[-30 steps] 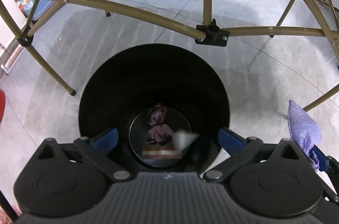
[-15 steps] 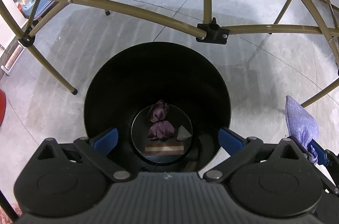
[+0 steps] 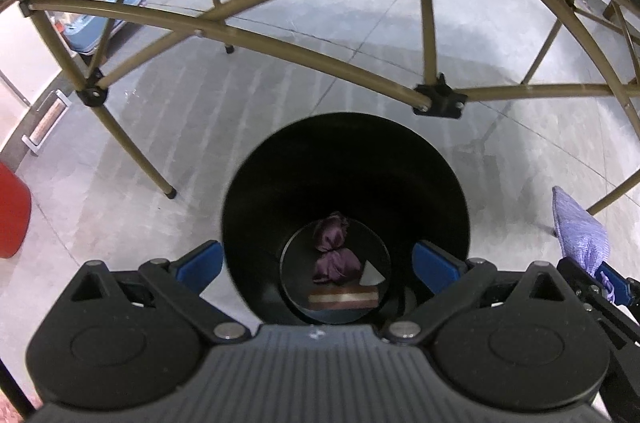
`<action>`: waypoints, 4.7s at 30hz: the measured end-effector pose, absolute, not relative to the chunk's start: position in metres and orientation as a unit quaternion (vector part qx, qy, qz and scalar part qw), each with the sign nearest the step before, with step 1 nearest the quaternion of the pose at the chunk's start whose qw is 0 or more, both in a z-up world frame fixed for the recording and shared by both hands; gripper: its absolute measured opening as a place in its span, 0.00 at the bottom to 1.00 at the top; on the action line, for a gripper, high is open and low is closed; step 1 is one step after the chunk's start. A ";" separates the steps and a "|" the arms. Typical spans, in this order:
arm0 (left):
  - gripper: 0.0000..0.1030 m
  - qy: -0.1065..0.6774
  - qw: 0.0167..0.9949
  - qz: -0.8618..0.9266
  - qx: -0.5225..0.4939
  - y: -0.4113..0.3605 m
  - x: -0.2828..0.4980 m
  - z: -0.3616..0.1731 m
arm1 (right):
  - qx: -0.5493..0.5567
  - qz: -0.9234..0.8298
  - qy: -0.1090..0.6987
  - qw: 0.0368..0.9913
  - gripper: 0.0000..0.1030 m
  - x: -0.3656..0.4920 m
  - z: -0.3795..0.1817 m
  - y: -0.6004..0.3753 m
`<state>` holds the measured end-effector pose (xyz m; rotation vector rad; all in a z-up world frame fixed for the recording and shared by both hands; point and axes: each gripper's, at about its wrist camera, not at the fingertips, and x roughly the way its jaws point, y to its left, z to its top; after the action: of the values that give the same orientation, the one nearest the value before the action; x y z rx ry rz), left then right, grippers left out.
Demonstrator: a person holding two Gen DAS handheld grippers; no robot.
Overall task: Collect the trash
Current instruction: 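Move left tool aside while right tool brings the purple bag over the bin, then open right gripper to drop the purple mesh bag into the bin, then raise both tools back over the table toward the remaining items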
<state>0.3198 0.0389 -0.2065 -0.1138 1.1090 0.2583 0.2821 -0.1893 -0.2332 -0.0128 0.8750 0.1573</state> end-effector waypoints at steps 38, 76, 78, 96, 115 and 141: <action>1.00 0.480 0.844 0.218 -0.098 0.162 0.262 -0.173 | -0.009 0.195 0.393 0.898 0.27 0.276 -0.186 -0.082; 1.00 0.510 0.815 0.255 -0.103 0.197 0.260 -0.202 | -0.006 0.198 0.474 0.858 0.34 0.311 -0.248 -0.022; 1.00 0.511 0.815 0.254 -0.103 0.197 0.260 -0.202 | -0.008 0.188 0.477 0.859 0.53 0.313 -0.248 -0.023; 1.00 0.509 0.817 0.249 -0.105 0.197 0.259 -0.202 | -0.025 0.173 0.480 0.860 1.00 0.313 -0.248 -0.022; 1.00 0.422 0.868 0.246 -0.093 0.163 0.253 -0.153 | -0.030 0.173 0.433 0.884 1.00 0.297 -0.199 -0.051; 1.00 0.317 0.927 0.186 -0.077 0.066 0.264 -0.060 | 0.021 0.123 0.246 0.961 1.00 0.280 -0.089 -0.179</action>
<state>0.2637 0.0663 -0.0598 -0.1576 0.6490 0.3804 0.2797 -0.1785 -0.0894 0.0435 0.4991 0.2493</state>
